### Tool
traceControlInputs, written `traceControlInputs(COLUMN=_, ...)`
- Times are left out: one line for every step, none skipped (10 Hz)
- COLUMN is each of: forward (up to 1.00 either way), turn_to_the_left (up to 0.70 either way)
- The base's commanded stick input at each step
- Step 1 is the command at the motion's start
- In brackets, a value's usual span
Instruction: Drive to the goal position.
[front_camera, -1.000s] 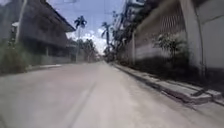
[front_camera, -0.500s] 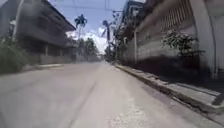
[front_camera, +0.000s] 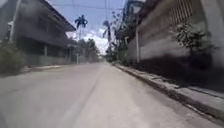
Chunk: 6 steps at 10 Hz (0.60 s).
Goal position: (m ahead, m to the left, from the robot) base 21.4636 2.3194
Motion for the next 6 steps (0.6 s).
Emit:
traceControlInputs(forward=0.7, turn_to_the_left=0.0)
traceControlInputs(forward=0.7, turn_to_the_left=0.0)
traceControlInputs(forward=0.7, turn_to_the_left=0.0)
traceControlInputs(forward=0.7, turn_to_the_left=0.0)
traceControlInputs(forward=0.7, turn_to_the_left=0.0)
traceControlInputs(forward=0.7, turn_to_the_left=0.0)
